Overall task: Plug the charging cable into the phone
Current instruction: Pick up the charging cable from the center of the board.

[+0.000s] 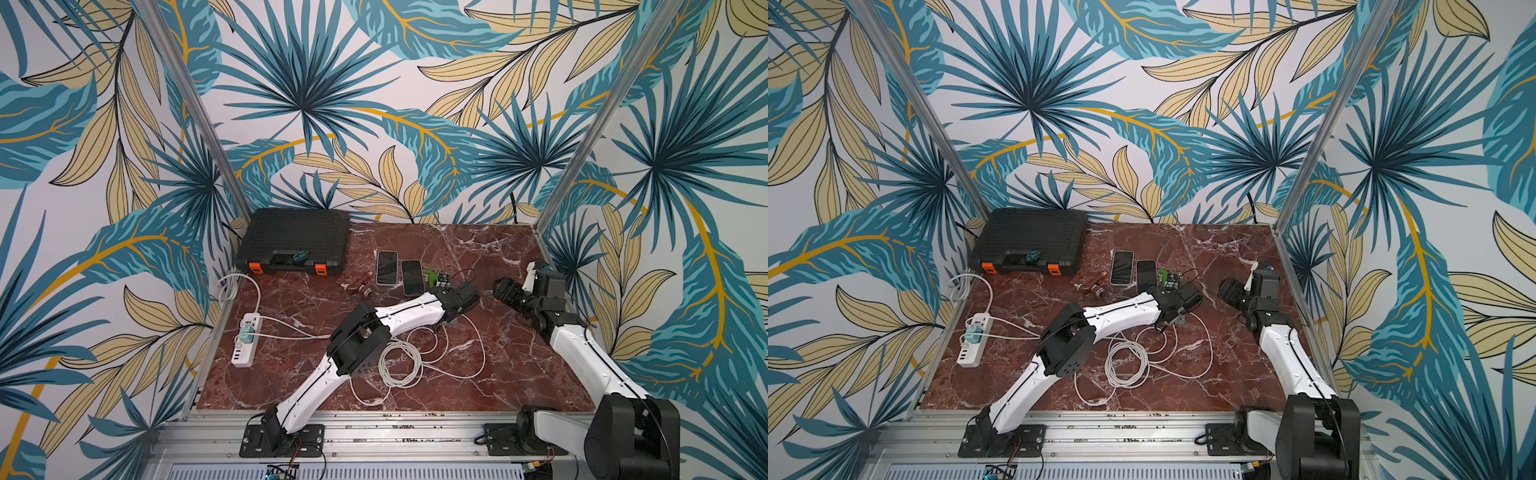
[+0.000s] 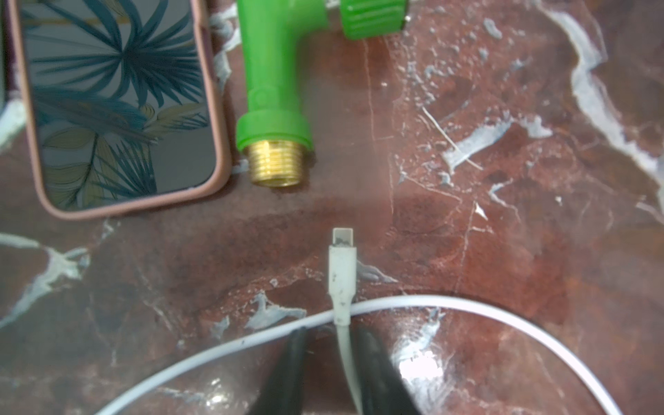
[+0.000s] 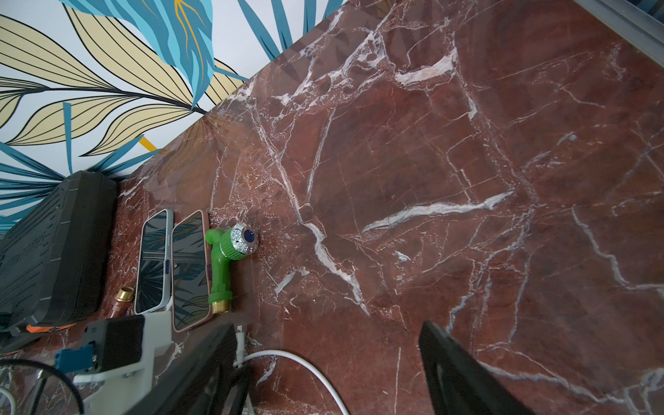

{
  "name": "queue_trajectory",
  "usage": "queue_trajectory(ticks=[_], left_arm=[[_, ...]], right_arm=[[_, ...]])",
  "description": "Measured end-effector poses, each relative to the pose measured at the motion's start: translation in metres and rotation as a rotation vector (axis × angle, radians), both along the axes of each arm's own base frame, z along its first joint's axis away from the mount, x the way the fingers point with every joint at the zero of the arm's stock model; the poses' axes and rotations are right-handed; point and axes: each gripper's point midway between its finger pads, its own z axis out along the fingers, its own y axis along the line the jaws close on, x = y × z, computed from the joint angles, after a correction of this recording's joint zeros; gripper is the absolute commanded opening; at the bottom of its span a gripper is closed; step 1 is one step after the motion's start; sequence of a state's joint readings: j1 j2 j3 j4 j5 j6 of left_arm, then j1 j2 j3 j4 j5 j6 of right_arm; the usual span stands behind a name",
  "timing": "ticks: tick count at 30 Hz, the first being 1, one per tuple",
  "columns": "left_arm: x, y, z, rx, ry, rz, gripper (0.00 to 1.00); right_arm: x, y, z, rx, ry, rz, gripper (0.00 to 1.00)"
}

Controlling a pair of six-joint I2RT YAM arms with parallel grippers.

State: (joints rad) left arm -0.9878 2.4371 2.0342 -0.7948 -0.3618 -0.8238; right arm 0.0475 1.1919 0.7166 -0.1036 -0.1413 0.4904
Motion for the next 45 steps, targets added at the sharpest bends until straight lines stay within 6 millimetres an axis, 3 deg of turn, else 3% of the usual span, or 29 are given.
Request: queue_trajectory(ticks=[3,9,12,14,18,22,25,30,33,39,45], left_arm=[[0.0,-0.002,0.001,-0.004,-0.008,0.002,0.0],[0.003,0.001,0.007,0.032,-0.042,-0.049,0.0],[0.006,0.006,0.026,0.052,-0.097,-0.101,0.0],[0.007,0.012,0.055,0.048,-0.163,-0.133,0.0],[0.007,0.028,0.152,-0.039,-0.362,-0.173,0.0],[-0.01,0.057,0.239,-0.193,-0.575,-0.195,0.0],[-0.028,0.08,0.271,-0.279,-0.686,-0.218,0.0],[-0.054,0.094,0.282,-0.352,-0.795,-0.29,0.0],[-0.064,0.09,0.279,-0.367,-0.834,-0.339,0.0],[-0.069,0.085,0.278,-0.382,-0.877,-0.37,0.0],[-0.068,0.084,0.288,-0.4,-0.918,-0.345,0.0]], right_arm=[[-0.001,0.001,-0.001,0.002,0.002,0.003,0.86],[-0.002,0.002,-0.002,0.008,0.005,0.011,0.86],[-0.003,0.004,-0.001,0.016,0.0,0.021,0.85],[-0.005,0.006,0.001,0.025,-0.015,0.031,0.83],[-0.013,0.019,0.016,0.082,-0.094,0.09,0.74],[-0.028,0.047,0.057,0.188,-0.288,0.216,0.68],[-0.047,0.076,0.099,0.245,-0.463,0.342,0.66],[-0.086,0.125,0.161,0.318,-0.71,0.545,0.62],[-0.105,0.15,0.178,0.362,-0.787,0.635,0.58],[-0.114,0.182,0.179,0.396,-0.816,0.694,0.53],[-0.106,0.197,0.171,0.391,-0.804,0.677,0.47]])
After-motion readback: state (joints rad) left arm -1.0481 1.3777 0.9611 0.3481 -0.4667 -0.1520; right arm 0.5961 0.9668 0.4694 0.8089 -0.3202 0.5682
